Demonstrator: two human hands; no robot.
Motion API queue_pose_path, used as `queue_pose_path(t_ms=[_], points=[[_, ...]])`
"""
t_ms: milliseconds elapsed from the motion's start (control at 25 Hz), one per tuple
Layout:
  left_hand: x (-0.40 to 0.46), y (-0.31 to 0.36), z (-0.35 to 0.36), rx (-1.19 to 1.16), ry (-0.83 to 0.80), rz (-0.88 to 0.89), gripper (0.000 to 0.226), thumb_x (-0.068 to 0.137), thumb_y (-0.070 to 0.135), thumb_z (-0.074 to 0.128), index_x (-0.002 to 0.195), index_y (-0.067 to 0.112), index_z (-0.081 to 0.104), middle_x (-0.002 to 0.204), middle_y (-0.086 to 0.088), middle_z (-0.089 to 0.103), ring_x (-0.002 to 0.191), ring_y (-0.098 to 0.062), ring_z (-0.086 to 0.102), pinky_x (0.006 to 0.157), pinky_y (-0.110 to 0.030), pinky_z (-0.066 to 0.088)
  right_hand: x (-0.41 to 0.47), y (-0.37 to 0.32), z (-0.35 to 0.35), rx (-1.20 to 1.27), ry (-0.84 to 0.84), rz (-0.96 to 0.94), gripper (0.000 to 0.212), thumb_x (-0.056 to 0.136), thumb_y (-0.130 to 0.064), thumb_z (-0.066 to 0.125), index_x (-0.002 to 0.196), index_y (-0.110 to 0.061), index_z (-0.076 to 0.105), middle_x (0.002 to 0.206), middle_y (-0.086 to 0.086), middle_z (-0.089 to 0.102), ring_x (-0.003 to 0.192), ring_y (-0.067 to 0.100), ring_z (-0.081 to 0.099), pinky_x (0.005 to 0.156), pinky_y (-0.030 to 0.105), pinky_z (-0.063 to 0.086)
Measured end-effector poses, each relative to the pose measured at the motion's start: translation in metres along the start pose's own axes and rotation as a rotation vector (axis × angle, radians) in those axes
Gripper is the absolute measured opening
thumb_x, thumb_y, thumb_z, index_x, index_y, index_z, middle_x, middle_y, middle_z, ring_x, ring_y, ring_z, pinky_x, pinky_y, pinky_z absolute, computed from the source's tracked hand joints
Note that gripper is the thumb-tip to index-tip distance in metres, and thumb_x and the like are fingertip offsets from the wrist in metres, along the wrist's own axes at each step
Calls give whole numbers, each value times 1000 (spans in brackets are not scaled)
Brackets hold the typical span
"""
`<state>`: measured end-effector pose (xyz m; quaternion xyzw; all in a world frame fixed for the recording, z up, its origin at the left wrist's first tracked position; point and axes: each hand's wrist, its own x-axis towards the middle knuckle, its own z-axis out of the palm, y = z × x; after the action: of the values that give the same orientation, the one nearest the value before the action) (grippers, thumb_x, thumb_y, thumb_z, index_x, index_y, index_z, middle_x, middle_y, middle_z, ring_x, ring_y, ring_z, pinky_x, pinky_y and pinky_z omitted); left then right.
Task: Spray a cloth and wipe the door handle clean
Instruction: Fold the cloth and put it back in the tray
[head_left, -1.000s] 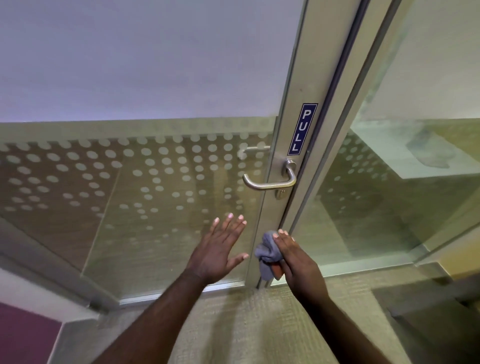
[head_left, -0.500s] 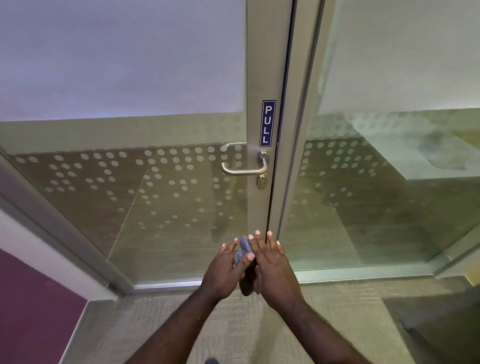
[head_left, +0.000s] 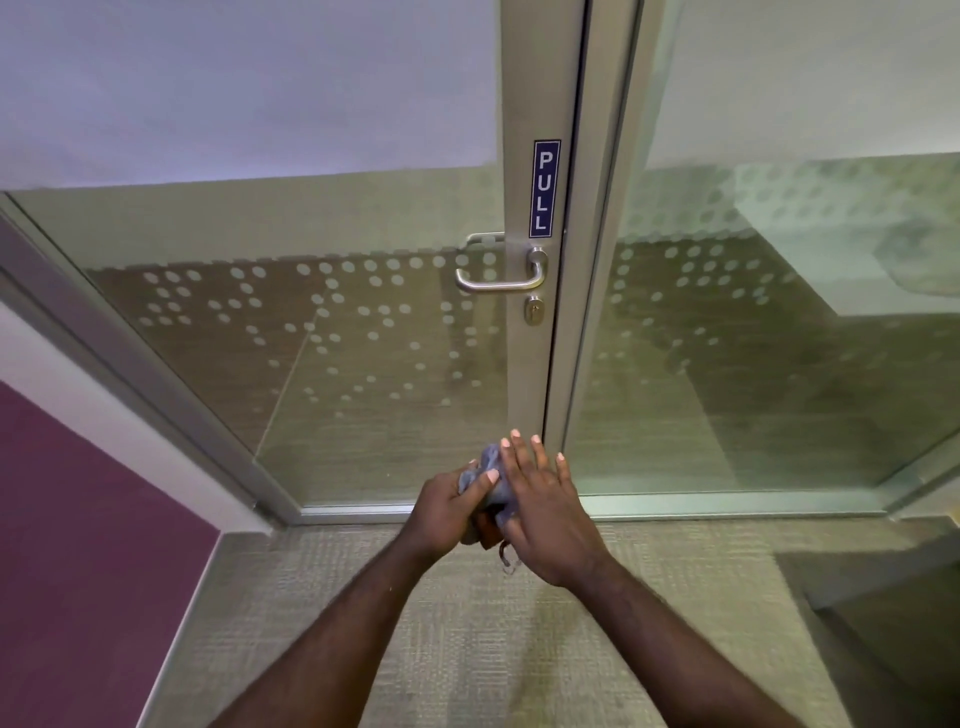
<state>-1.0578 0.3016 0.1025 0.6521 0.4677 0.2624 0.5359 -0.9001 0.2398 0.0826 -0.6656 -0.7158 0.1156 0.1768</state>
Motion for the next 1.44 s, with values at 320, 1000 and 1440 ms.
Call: queue_pose_path(t_ms=[320,1000,1440], points=[[-21,-10,-33,-237,61,-61,48,99,39,47,94,-5,66,88,-22,73,82,-24,67,79,-37,50,-23,-7,48,1485,-173,869,76,70,-82,42,118,-28,66,127,1,64,108,15,56,91,37,39],[-33,-37,-84,-540,-43,-88,46,92,29,47,109,-9,67,108,-28,70,105,-33,65,102,-46,43,19,-85,38,1768,302,593,48,78,-18,78,122,-4,62,118,21,68,109,36,65,85,47,56],[-22,-18,-107,103,66,111,24,93,31,62,107,15,75,107,-4,75,107,-22,67,95,-39,51,18,-110,9,919,425,539,12,84,-23,75,94,-26,70,91,-6,74,90,1,69,77,20,51]])
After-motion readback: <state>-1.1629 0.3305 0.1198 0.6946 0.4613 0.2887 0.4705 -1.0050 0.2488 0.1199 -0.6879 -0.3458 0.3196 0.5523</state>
